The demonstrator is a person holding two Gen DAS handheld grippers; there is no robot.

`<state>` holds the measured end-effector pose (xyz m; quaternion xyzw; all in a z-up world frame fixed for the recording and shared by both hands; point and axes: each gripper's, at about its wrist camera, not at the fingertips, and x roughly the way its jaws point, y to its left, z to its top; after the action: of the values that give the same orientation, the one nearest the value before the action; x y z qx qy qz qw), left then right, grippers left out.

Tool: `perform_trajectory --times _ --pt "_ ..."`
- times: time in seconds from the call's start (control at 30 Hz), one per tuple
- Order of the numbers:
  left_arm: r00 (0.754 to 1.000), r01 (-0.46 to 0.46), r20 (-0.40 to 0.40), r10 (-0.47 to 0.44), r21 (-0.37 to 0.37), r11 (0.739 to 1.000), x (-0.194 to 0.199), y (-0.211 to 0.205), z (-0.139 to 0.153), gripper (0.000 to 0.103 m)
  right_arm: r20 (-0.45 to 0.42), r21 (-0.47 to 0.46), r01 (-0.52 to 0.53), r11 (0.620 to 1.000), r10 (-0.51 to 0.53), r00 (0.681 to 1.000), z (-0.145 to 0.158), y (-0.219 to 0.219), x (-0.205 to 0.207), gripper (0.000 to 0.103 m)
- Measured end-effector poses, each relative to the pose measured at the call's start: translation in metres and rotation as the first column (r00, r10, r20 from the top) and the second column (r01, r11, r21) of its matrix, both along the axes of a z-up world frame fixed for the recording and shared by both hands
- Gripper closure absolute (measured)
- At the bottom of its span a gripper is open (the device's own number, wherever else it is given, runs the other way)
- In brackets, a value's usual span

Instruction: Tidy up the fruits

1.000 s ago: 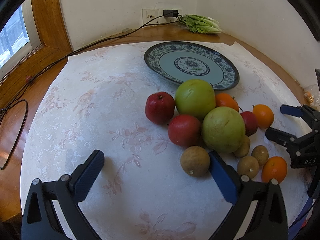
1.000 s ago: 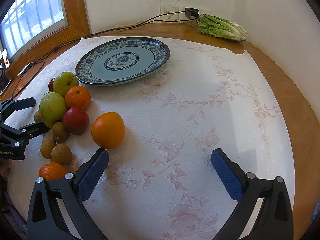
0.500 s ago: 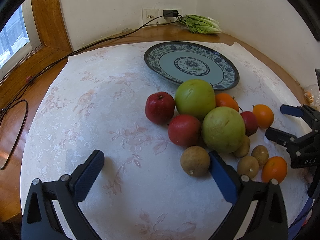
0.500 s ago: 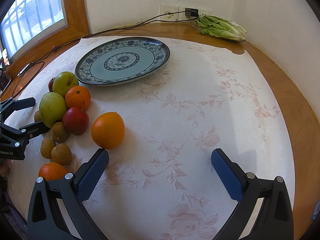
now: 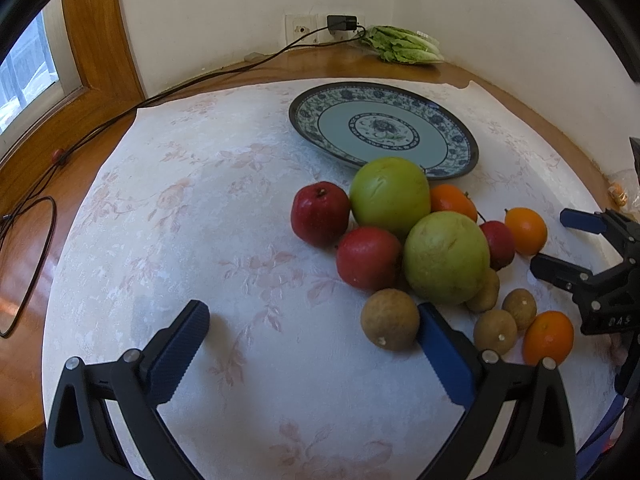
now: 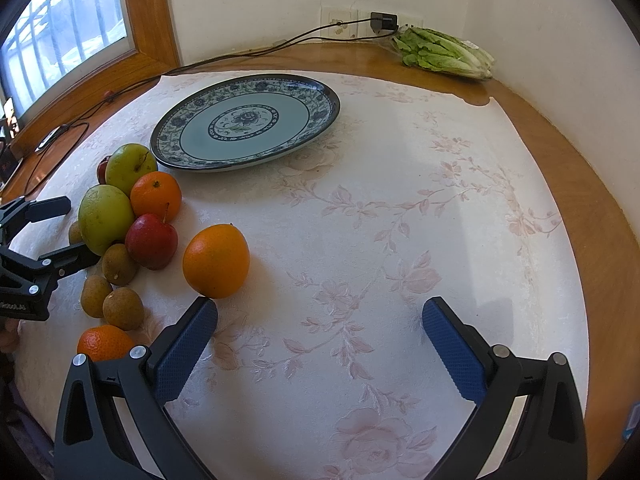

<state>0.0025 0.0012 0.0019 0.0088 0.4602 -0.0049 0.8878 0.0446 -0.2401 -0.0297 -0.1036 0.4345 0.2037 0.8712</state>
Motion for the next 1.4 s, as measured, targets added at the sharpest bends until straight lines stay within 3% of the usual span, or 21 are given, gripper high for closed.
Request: perform_trajectory --times 0.23,0.47,0.57,0.7,1.07,1.17,1.4 --pt "1.000 0.009 -0.005 -0.009 -0.019 1.000 -0.007 0.000 0.004 0.002 -0.006 0.002 -0.007 1.000 0.007 1.000 0.003 -0.001 0.003 0.005" --pt "1.000 -0.002 -0.002 0.002 -0.071 0.997 -0.016 0.003 0.012 0.020 -0.021 0.075 -0.028 0.997 0.030 0.999 0.009 -0.007 -0.002 0.022" --pt "1.000 0.017 0.007 -0.017 -0.088 0.996 -0.017 -0.001 0.015 0.022 -0.020 0.091 -0.062 0.994 0.065 0.998 0.012 -0.002 -0.005 0.026" --pt "0.999 0.030 0.013 -0.029 -0.077 0.997 -0.016 -0.008 0.017 0.039 -0.009 0.091 -0.103 0.990 0.104 0.994 0.015 0.005 -0.010 0.027" --pt "0.997 0.072 0.019 -0.071 -0.118 0.990 -0.014 -0.014 0.018 0.072 -0.021 0.118 -0.168 0.979 0.171 0.985 0.020 0.021 -0.007 0.054" --pt "0.996 0.084 0.015 -0.082 -0.111 0.990 -0.015 -0.018 0.018 0.074 -0.026 0.123 -0.178 0.976 0.183 0.983 0.019 0.024 -0.007 0.059" --pt "0.997 0.076 0.009 -0.076 -0.127 0.989 -0.011 -0.018 0.014 0.076 -0.035 0.134 -0.168 0.977 0.174 0.984 0.017 0.026 -0.002 0.060"
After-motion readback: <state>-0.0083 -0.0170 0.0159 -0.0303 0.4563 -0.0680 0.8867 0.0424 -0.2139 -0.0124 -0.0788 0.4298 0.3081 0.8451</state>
